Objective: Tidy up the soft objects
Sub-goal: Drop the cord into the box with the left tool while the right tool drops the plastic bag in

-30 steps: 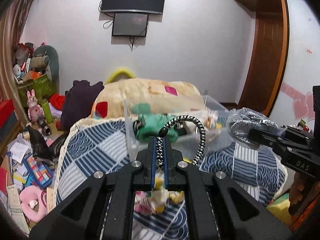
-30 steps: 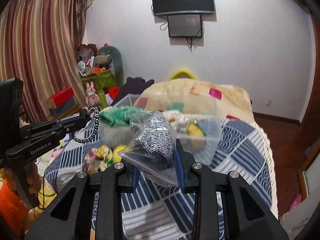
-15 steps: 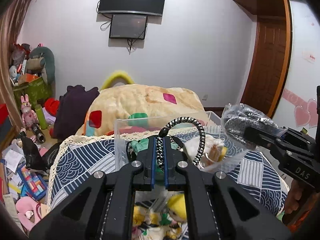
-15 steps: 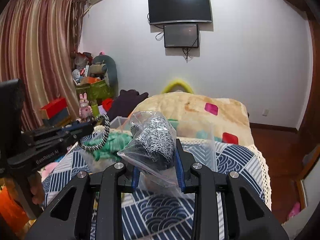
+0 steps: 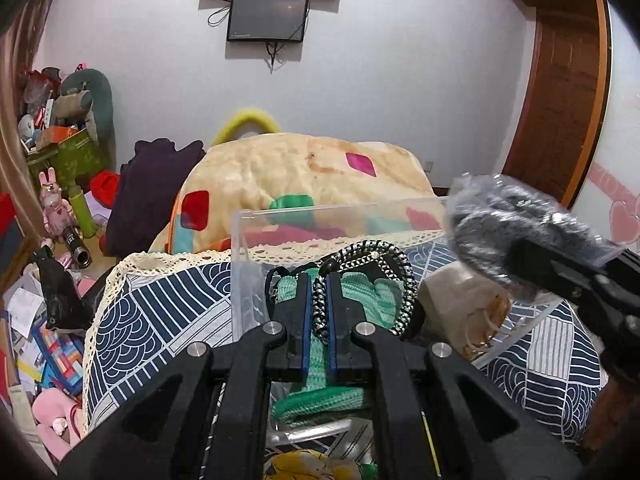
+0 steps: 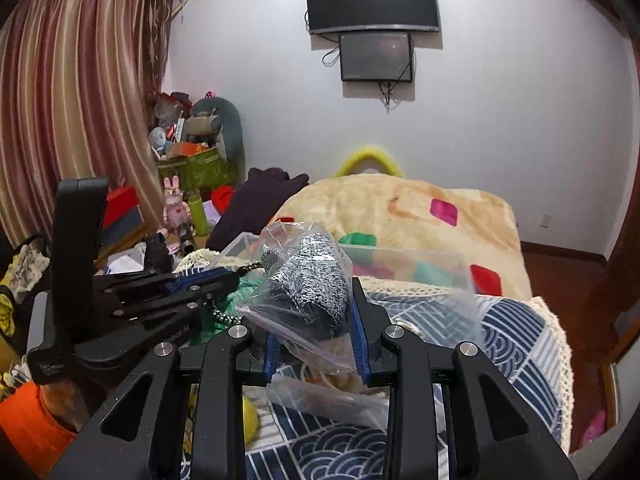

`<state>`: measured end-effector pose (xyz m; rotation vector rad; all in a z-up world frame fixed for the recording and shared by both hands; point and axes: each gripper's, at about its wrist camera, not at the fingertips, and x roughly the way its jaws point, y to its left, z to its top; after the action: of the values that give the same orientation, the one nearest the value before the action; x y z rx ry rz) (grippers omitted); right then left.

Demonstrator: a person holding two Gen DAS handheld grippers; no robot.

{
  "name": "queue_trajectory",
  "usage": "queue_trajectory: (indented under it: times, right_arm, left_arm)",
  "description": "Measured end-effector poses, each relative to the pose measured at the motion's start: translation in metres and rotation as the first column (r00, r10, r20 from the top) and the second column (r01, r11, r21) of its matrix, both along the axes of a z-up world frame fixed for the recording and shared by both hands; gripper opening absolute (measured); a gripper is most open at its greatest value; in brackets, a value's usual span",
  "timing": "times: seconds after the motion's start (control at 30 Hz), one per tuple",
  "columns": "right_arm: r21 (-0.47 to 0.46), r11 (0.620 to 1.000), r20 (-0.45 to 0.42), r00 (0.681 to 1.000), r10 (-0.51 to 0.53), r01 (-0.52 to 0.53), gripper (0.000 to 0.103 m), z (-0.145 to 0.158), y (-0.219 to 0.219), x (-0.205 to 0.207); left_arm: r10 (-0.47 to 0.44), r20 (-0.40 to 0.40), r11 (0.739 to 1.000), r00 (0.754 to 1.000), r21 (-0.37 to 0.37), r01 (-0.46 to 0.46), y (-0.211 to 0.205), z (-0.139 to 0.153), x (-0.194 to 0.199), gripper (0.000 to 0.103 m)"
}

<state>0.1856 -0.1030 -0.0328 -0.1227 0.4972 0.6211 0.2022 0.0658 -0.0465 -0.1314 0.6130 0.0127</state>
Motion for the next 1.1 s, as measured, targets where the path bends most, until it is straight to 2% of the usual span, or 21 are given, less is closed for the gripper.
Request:
queue_trajectory:
  times: [0.2, 0.33, 0.5, 0.57, 0.63, 0.7, 0.77, 0.9, 0.97, 1.1]
  right_arm:
    - [-0.043, 0.999, -0.071, 0.997, -0.007, 0.004, 0.027, -0.021, 0.008, 0.019]
    - [-0.086, 0.996, -0.105, 0.994, -0.021, 0.012, 0.027, -0.033, 0.013, 0.025]
    - [-0.113, 0.994, -0.090, 0.996, -0.015, 0.004, 0.029, -0.031, 0.012, 0.017]
    - [-0.109, 0.994, -0.099, 0.995, -0.012, 0.001, 0.035, -0.029, 0.010, 0.016]
    - [-0.103, 0.995, -0.096, 0.995, -0.020, 0.011, 0.053, -0.027, 0.008, 0.014]
    - [-0.105, 0.994, -0.074, 0.997, -0.035, 0.027, 0.059, -0.024, 0.002, 0.009]
    - [-0.103, 0.994, -0.059, 0.997, -0.042, 0.036, 0.060, -0.021, -0.005, 0.003]
    - [-0.084, 0.995, -0.032, 0.998, -0.049, 0.047, 0.068, -0.011, -0.019, -0.010]
    - [-0.075, 0.996, -0.006, 0.999, -0.053, 0.052, 0.068, -0.004, -0.025, -0.018]
    - [-0.044, 0.998, 0.027, 0.999, -0.042, 0.043, 0.068, 0.010, -0.034, -0.031]
  left_arm:
    - [-0.002, -0.006, 1.000, 1.000, 0.026, 0.002, -0.001, -0.004, 0.001, 0.006]
    - [-0.003, -0.020, 1.000, 1.000, 0.016, 0.003, 0.000, -0.005, 0.004, 0.006]
    - [-0.017, -0.019, 1.000, 1.000, 0.012, 0.017, -0.002, -0.001, 0.000, 0.006]
    - [-0.023, -0.013, 1.000, 1.000, 0.019, 0.023, -0.004, 0.002, -0.005, 0.007]
    - [-0.030, -0.008, 0.999, 1.000, 0.019, 0.030, -0.005, 0.006, -0.008, 0.009]
    - [-0.037, -0.001, 0.999, 0.999, 0.025, 0.037, -0.007, 0.009, -0.015, 0.013]
    - [-0.041, 0.012, 0.999, 0.999, 0.028, 0.041, -0.008, 0.013, -0.022, 0.022]
    - [-0.044, 0.036, 0.999, 0.998, 0.018, 0.044, -0.009, 0.022, -0.037, 0.032]
    - [-0.048, 0.051, 0.999, 0.998, 0.015, 0.047, -0.010, 0.028, -0.046, 0.039]
    - [-0.047, 0.079, 0.999, 0.996, 0.024, 0.045, -0.010, 0.040, -0.063, 0.041]
